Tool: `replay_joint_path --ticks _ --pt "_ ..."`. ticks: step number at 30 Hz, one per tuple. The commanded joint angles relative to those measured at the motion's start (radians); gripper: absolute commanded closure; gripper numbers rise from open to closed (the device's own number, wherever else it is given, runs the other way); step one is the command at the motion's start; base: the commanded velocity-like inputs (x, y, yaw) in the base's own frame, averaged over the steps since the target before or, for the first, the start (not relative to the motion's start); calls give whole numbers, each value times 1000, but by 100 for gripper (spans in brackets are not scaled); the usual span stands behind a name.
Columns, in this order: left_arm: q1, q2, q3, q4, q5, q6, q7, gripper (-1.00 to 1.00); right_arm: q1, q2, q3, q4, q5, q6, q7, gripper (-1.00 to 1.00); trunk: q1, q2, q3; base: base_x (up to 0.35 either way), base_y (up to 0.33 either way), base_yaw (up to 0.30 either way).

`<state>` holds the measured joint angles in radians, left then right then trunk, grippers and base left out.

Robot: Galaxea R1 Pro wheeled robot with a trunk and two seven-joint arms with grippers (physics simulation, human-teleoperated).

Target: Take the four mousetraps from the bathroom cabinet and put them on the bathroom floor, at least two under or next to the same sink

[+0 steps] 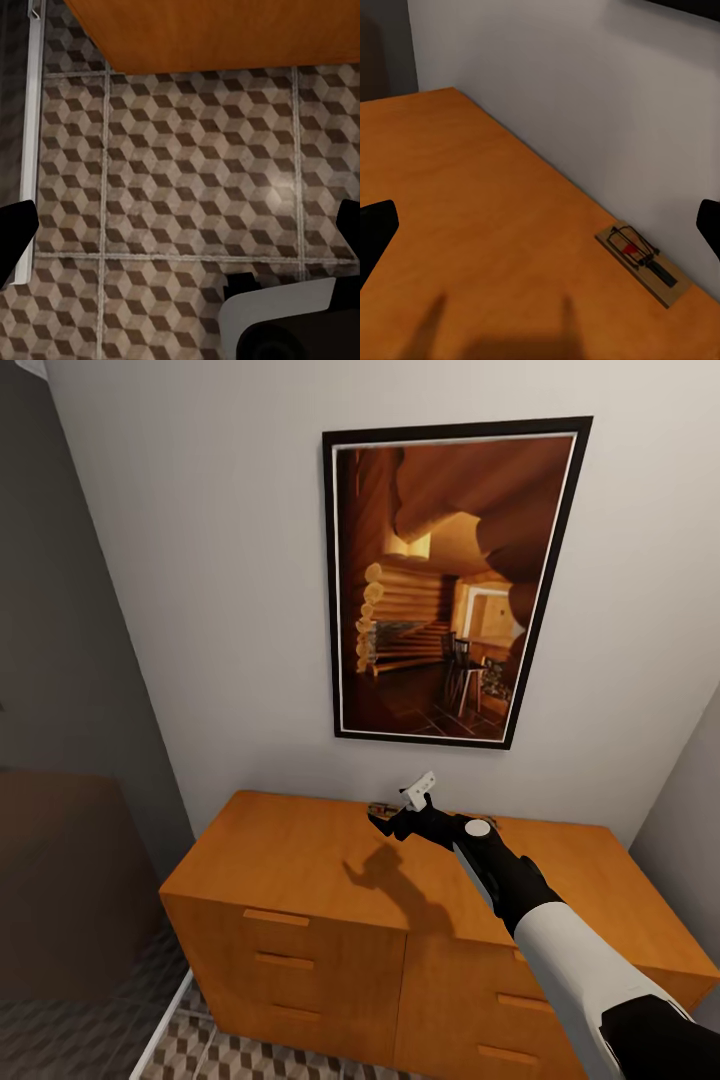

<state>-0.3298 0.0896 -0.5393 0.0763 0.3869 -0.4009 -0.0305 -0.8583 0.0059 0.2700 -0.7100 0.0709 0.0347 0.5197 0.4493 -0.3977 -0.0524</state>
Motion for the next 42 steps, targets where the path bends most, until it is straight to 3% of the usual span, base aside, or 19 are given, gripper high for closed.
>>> replay_joint_path --ticks 1,25,32,42 --pt "-2 -1 -8 3 9 -6 -3 -100 -1 0 -2 -2 7 4 3 -100 1 -2 -3 0 0 0" --pt "-2 -1 -8 3 9 -6 -3 -100 -1 -1 -2 0 8 1 3 -100 1 -2 -10 0 0 0" --pt "-2 -1 -8 3 9 -6 -3 -100 -1 -3 -5 34 9 -84 1 -100 1 -2 -10 0 0 0" --pt "-2 -1 -8 3 9 -6 -3 -100 -1 -22 -7 44 7 -98 -1 -100 1 -2 -10 0 0 0"
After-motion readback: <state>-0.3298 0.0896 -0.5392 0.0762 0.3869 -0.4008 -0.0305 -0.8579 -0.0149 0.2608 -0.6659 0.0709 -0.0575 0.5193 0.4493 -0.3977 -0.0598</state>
